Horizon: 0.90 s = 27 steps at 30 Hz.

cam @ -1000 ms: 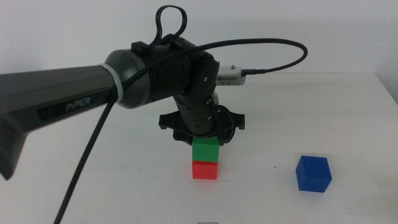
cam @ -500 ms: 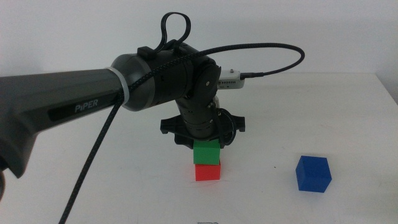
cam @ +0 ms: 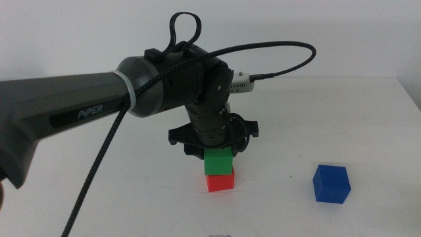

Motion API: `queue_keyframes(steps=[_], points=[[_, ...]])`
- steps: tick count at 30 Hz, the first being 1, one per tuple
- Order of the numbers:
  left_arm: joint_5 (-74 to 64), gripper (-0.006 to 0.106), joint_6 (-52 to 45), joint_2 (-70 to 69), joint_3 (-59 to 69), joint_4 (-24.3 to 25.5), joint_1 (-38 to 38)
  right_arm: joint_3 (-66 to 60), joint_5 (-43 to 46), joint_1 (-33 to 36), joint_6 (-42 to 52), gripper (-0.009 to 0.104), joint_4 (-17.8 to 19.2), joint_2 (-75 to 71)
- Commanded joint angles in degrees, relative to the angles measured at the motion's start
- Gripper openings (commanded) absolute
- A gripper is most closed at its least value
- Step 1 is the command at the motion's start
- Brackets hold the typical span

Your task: Stack red cubes first, then green, then blue cubes in a specific spot.

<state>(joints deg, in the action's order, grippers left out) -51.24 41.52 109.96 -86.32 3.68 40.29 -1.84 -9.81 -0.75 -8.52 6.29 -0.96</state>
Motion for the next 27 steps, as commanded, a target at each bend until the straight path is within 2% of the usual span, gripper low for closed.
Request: queue_keyframes(steps=[1,4,5,8,12,16,22,27], points=[[0.8,0.004,0.8,-3.2,-1.5,0.0,0.2,1.2,4.6,-0.1,0.4,0.094,0.5,-0.9],[0.6,0.008,0.8,-3.2,-1.5,-0.1,0.2,1.2,4.6,-0.1,0.4,0.094,0.5,-0.9],[1.4,0.070,0.4,-3.4,-1.5,0.0,0.2,1.2,4.6,-0.1,0.4,0.094,0.5,-0.9],[2.1,0.082,0.4,-3.5,-1.5,0.0,0.2,1.2,4.6,-0.1,0.4,0.094,0.5,-0.9],[2.4,0.094,0.4,-3.7,-1.5,0.0,0.2,1.2,4.6,-0.1,0.4,0.094,0.5,-0.9],[2.4,0.094,-0.6,-5.1,-1.5,0.3,0.2,1.2,4.6,-0.1,0.4,0.094,0.5,-0.9],[1.1,0.094,-8.7,-14.1,-1.5,7.4,0.1,1.2,4.6,-0.1,0.4,0.094,0.5,-0.9],[-7.7,0.094,-9.5,-23.7,-1.5,9.4,-1.0,1.2,4.6,-0.1,0.4,0.094,0.5,-0.9]])
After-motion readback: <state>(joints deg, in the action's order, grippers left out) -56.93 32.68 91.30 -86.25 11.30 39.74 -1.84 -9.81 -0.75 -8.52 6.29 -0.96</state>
